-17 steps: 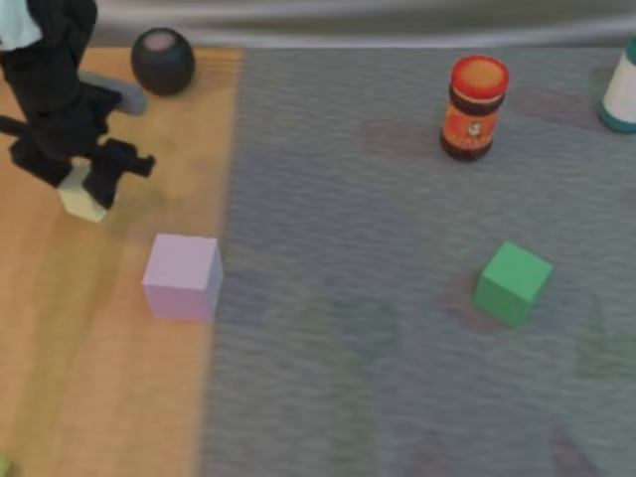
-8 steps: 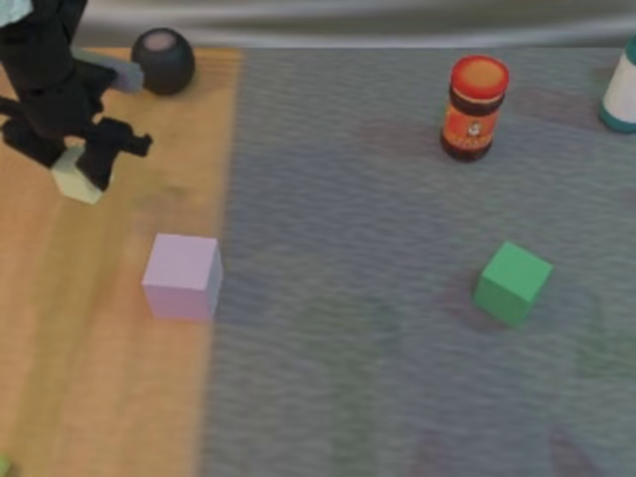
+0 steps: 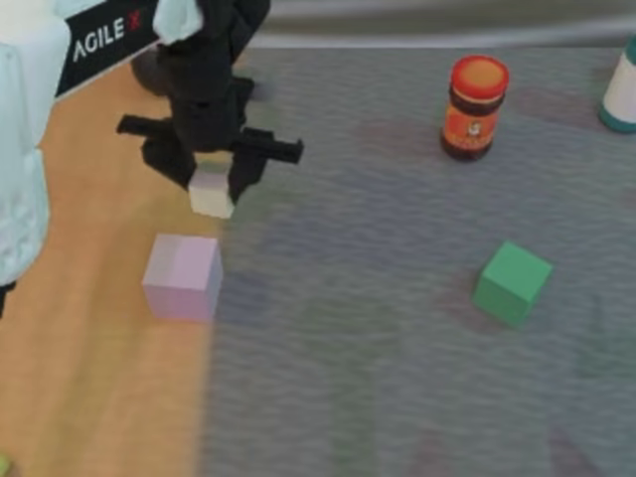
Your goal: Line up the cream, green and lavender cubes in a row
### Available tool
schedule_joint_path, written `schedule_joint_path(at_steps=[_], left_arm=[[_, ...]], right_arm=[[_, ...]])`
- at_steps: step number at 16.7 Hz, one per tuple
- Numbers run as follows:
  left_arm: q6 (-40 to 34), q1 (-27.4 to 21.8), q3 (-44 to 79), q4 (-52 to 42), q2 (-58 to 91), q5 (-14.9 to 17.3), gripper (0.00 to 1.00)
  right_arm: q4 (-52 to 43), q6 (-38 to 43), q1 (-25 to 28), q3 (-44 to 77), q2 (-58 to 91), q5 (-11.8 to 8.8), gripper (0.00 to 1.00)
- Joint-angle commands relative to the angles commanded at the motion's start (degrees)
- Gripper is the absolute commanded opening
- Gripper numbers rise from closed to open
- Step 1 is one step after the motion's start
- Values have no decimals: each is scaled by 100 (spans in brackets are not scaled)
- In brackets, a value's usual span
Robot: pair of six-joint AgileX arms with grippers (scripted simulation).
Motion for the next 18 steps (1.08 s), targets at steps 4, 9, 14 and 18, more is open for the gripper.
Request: schedule_joint_path(at_steps=[4, 9, 14, 18], left_arm=[[-2093, -1313, 322, -275, 159, -40, 0], [-4152, -2723, 624, -477, 191, -103, 0], [-4731, -3211, 707, -505, 136, -144, 0], [-4715, -3193, 676, -480, 152, -138, 0]], right_arm=[[0, 0, 0, 0, 0, 0, 100], [0, 0, 0, 0, 0, 0, 100], [0, 0, 0, 0, 0, 0, 100], [0, 0, 0, 0, 0, 0, 100]])
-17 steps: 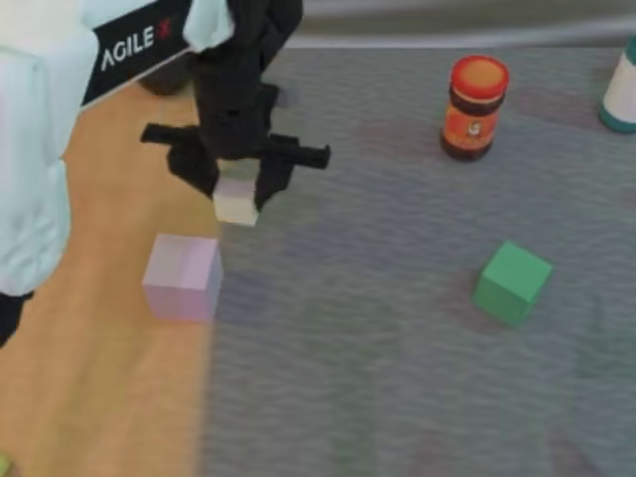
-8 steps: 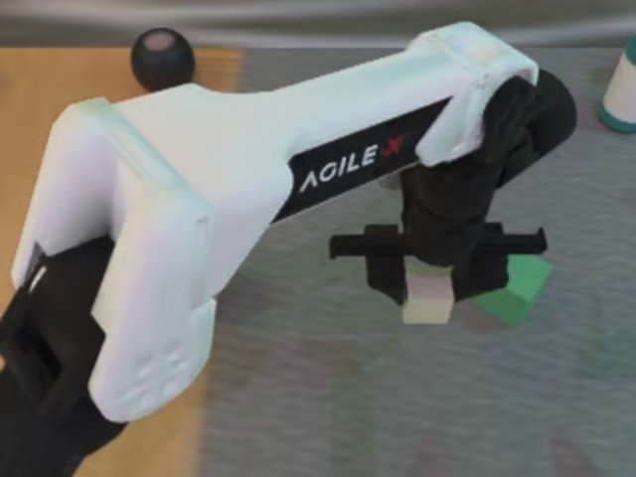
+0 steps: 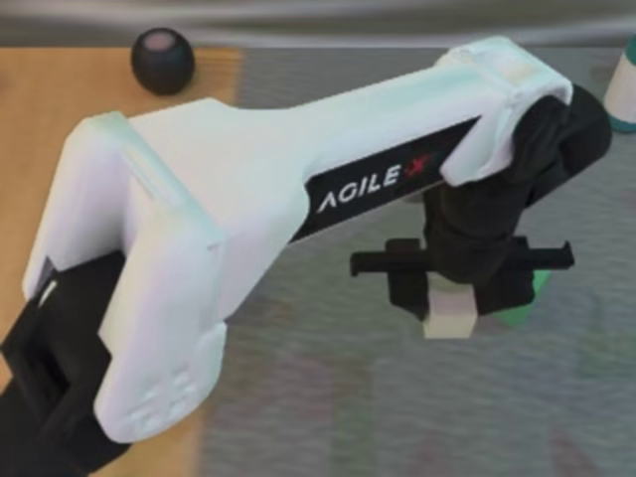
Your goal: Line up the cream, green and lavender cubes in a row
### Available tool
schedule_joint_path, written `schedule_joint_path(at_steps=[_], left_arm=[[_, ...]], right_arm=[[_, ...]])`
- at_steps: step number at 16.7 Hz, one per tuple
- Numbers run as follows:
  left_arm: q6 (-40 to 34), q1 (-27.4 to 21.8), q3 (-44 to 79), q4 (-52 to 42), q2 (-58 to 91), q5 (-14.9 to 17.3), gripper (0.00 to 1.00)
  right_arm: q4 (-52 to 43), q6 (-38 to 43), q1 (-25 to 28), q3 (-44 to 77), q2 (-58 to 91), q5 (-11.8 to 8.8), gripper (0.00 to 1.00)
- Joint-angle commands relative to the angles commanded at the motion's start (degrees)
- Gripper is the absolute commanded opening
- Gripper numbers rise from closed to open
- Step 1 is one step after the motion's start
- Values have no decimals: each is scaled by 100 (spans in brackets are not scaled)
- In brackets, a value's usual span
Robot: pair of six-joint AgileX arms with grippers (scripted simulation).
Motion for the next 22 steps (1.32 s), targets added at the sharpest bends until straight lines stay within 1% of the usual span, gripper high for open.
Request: schedule_joint_path(at_steps=[2, 8, 12, 22], left_arm=[[-1, 10, -192, 217, 24, -4, 0], [9, 10, -1115, 1338, 189, 0, 0], [11, 7, -1176, 1402, 202, -3, 0], [11, 7, -1176, 1402, 202, -3, 75]], right_arm=[[0, 0, 0, 0, 0, 0, 100], [0, 0, 0, 0, 0, 0, 100], [0, 0, 0, 0, 0, 0, 100], [0, 0, 0, 0, 0, 0, 100]])
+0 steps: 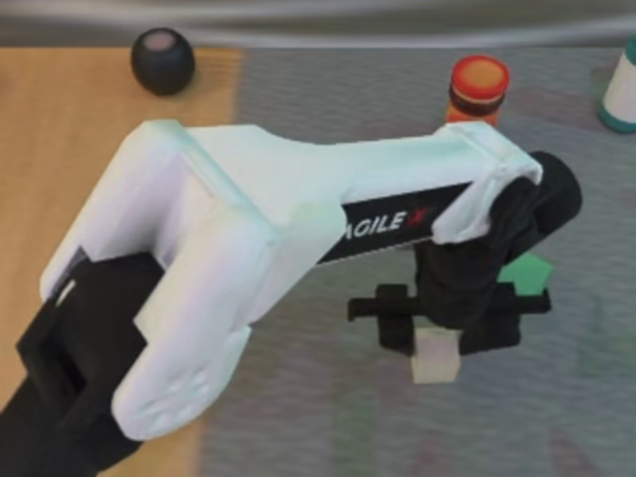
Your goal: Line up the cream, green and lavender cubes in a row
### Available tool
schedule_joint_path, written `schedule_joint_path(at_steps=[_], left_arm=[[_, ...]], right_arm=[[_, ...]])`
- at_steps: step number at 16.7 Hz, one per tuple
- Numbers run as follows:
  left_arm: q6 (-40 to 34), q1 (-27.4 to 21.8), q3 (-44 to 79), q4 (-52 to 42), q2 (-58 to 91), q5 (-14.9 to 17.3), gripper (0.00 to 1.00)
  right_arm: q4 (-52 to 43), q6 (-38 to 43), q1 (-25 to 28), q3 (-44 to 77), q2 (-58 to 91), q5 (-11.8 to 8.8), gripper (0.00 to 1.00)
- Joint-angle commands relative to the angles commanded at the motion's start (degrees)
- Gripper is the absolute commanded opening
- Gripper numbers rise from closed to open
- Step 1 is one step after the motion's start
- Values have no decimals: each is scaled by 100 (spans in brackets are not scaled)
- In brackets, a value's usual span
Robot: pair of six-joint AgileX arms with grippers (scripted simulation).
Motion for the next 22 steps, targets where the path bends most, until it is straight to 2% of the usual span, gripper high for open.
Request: schedule_joint_path(at_steps=[3, 4, 13, 19, 22], left_arm=[[0, 0, 0, 0, 0, 0, 98], [0, 0, 0, 0, 0, 0, 100], [0, -4, 21, -21, -2, -1, 100], [-46, 64, 913, -1150, -171, 1, 100], [-36, 80, 1153, -1404, -252, -3, 100]], right_arm=[[0, 0, 0, 0, 0, 0, 100], [0, 0, 0, 0, 0, 0, 100], [0, 0, 0, 0, 0, 0, 100], [0, 0, 0, 0, 0, 0, 100], [0, 0, 0, 0, 0, 0, 100]])
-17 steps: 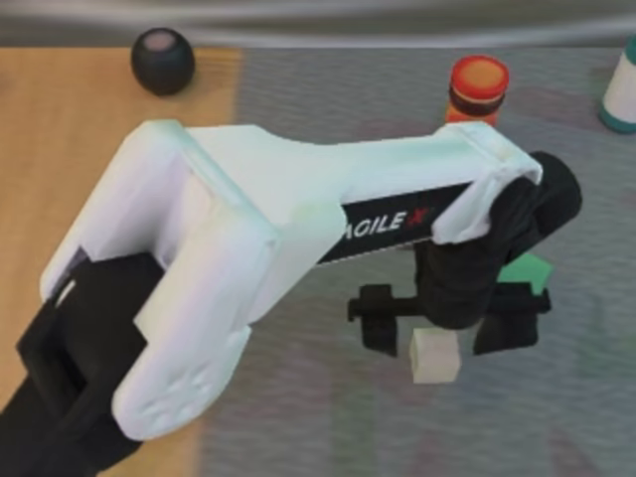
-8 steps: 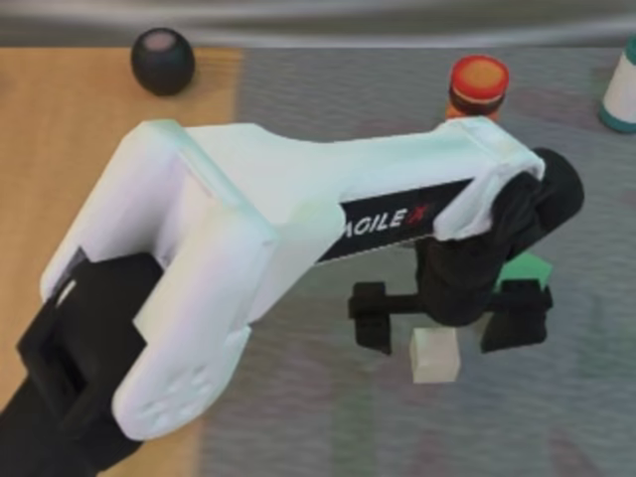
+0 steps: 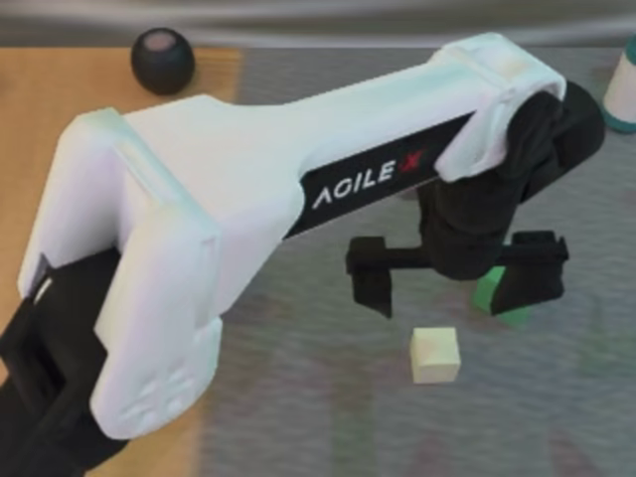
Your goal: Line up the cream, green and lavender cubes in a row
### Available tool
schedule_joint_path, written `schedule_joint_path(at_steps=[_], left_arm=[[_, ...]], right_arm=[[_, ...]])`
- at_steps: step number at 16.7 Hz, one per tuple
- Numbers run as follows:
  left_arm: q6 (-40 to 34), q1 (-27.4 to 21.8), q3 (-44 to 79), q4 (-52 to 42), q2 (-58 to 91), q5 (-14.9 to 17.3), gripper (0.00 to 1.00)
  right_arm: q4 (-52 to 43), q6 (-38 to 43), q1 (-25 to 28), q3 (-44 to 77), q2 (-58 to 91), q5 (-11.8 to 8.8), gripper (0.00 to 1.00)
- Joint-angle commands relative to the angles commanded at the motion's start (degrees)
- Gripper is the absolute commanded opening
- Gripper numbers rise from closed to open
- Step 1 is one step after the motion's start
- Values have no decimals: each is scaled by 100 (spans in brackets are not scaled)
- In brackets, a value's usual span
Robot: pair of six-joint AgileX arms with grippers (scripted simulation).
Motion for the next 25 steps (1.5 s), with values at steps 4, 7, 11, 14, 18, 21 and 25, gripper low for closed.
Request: schedule_joint_path(at_steps=[4, 7, 11, 14, 18, 21, 25], left_arm=[[0, -33, -12, 15, 18, 0, 100], [58, 142, -344, 225, -322, -23, 100], [281, 779, -1534, 951, -1594, -70, 100], [614, 1485, -2916, 1756, -3168, -90, 100], [1348, 2549, -5201, 3031, -5760, -87, 100], [2112, 3341, -7039, 4056, -7774, -66, 100], [3260, 4255, -9301, 5360, -10176, -16, 100]], right_arm=[[0, 0, 0, 0, 0, 0, 100], [-196, -100, 77, 281, 281, -8, 100], [-864, -439, 310, 1278, 1342, -12, 100], [-1588, -803, 545, 2323, 2648, -3, 100], [-2745, -1376, 912, 3895, 4926, 14, 100], [-3641, -1812, 1195, 5061, 6730, 26, 100], [-4749, -2349, 1552, 6520, 8866, 33, 100]])
